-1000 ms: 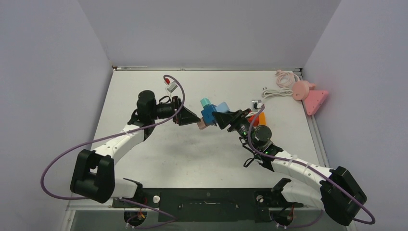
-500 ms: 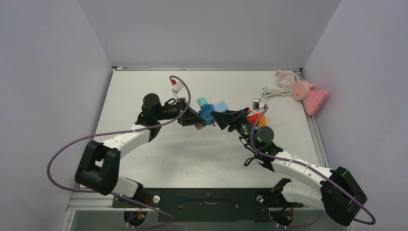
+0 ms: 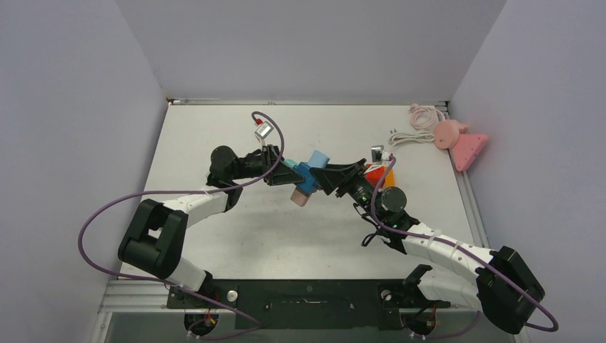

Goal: Pull the plug off the socket
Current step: Remove the plug from the socket.

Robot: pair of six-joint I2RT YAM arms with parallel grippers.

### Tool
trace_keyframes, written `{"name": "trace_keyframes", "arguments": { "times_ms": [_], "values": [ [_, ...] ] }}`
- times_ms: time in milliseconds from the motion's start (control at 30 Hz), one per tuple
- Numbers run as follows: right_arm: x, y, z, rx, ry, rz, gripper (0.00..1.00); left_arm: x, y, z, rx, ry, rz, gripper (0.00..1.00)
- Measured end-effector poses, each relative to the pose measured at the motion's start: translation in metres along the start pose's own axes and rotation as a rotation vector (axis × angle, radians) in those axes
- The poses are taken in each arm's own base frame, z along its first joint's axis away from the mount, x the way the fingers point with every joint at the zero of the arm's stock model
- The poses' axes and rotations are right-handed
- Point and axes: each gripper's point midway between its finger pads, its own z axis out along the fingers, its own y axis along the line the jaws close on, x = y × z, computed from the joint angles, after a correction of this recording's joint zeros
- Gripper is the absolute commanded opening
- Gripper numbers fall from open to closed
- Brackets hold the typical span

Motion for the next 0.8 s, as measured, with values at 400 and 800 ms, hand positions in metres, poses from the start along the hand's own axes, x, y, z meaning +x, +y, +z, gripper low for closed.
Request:
{"name": "trace_keyframes", "arguments": {
  "times_ms": [400, 800],
  "values": [
    [-0.004, 0.005, 0.001, -0.021, -0.013, -0.008, 0.12, -0.002, -0.007, -0.001, 0.021, -0.004, -0.006, 0.35],
    [0.004, -0.013, 0.007, 0.039, 0.048, -0.044, 0.72, 0.003, 0.013, -0.005, -0.027, -0.012, -0.028, 0.21]
  ]
}}
